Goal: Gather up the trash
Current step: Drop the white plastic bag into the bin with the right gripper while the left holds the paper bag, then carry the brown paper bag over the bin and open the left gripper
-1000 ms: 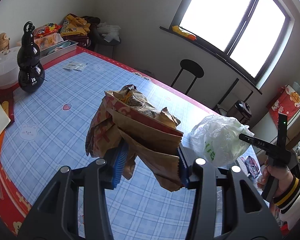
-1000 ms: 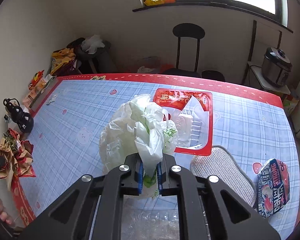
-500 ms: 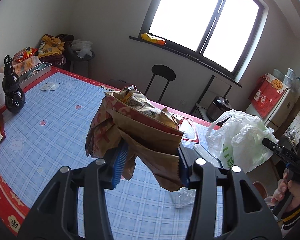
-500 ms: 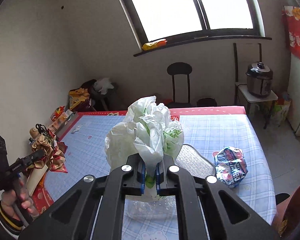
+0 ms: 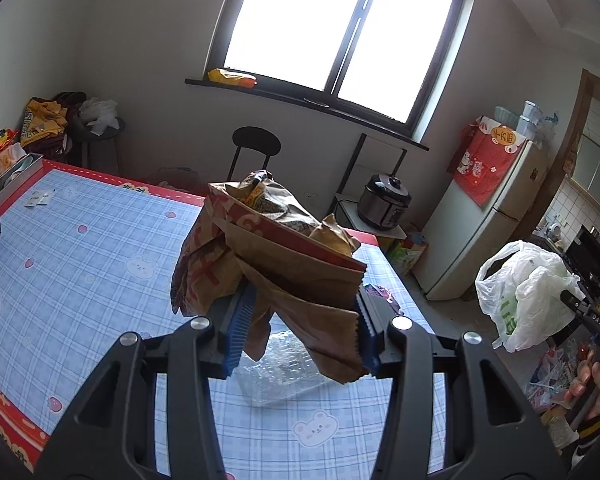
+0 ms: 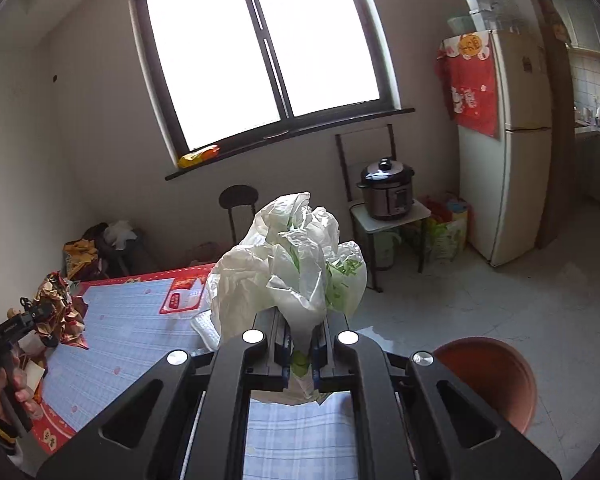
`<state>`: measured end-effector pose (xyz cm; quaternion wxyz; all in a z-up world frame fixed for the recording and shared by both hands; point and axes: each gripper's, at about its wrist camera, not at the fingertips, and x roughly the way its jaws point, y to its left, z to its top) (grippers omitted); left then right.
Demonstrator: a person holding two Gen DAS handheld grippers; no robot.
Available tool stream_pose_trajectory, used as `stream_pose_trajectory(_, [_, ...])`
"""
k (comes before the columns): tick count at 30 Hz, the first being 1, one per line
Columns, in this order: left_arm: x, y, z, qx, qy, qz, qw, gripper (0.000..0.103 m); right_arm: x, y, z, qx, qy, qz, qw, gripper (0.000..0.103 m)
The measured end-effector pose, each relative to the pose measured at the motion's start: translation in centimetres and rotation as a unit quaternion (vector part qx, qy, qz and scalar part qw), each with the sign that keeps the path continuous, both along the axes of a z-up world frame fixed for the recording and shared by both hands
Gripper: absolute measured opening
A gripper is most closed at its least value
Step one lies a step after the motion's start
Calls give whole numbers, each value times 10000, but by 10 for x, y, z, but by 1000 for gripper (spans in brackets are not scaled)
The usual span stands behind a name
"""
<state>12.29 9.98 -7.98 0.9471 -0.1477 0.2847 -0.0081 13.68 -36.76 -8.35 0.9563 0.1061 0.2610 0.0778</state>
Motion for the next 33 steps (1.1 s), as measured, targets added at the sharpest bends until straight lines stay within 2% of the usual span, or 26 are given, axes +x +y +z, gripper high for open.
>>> stream_pose_trajectory(7, [5, -52, 3, 87, -15, -304, 9995, 48, -7, -85, -29, -328, 367, -831, 9953, 8])
stream_pose_trajectory(11, [2, -67, 4, 158, 17, -375, 9992, 48, -4, -117, -48, -231, 583, -1137, 9915, 8])
stream_pose_trajectory(18, [-6, -71, 4, 236, 70, -305, 9992, 48, 17, -140, -76, -147, 938, -1374, 9860, 8])
stream_pose_trajectory(21, [-8, -69, 5, 248, 80, -268, 9993, 48, 26, -141, -81, -130, 1083, -1382, 9844, 12])
stream_pose_trajectory(23, [-9, -67, 4, 226, 96, -257, 9994, 48, 28, -141, -80, -136, 1093, -1377, 9843, 20])
stream_pose_trajectory(25, [-10, -67, 4, 207, 124, -250, 9994, 48, 29, -141, -77, -142, 1034, -1422, 9843, 46])
stream_pose_trajectory(27, [-9, -67, 3, 193, 139, -255, 9994, 48, 27, -139, -72, -149, 903, -1482, 9847, 61])
stream_pose_trajectory(33, [-4, -70, 7, 189, 104, -434, 9988, 48, 14, -136, -53, -240, 673, -1678, 9832, 90])
